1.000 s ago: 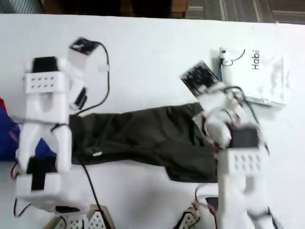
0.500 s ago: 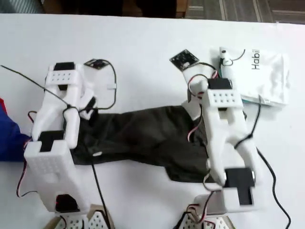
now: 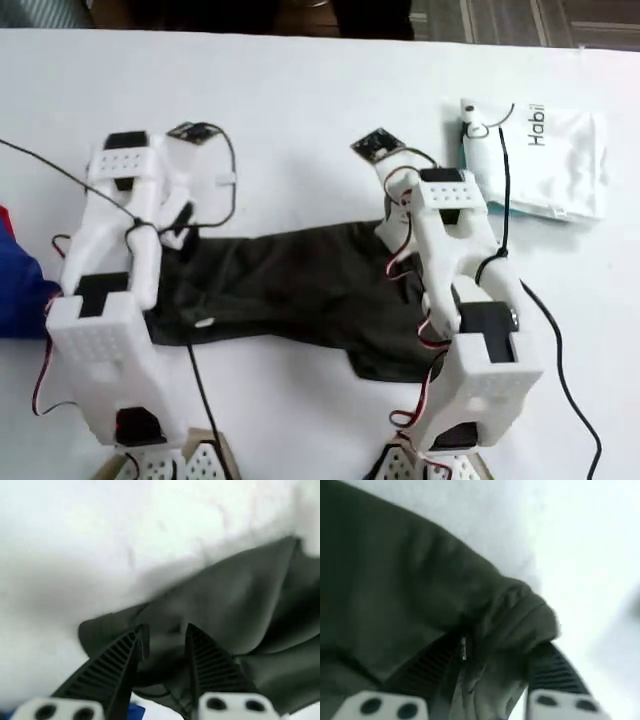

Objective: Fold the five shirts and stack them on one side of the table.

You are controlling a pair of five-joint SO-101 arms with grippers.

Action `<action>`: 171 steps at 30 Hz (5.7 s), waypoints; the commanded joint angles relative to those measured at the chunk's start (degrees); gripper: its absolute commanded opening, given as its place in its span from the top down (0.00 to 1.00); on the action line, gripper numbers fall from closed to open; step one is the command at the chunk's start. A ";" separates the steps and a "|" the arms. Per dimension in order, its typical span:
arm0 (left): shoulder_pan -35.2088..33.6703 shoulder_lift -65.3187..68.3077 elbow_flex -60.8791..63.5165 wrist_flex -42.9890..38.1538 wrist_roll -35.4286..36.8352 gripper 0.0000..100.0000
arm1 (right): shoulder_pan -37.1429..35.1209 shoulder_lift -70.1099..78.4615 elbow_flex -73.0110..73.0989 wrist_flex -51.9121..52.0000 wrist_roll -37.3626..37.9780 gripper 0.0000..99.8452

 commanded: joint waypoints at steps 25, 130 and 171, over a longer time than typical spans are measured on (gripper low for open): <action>-1.85 15.03 -16.31 -3.69 7.47 0.85 | 3.82 0.57 -17.05 -4.53 -0.26 0.98; -3.96 -23.38 25.80 0.62 7.56 0.97 | 2.86 -27.82 -5.45 13.49 -10.29 0.79; 4.48 -1.14 -2.24 -3.34 22.07 0.97 | 2.86 -27.82 -5.54 13.58 -10.02 0.79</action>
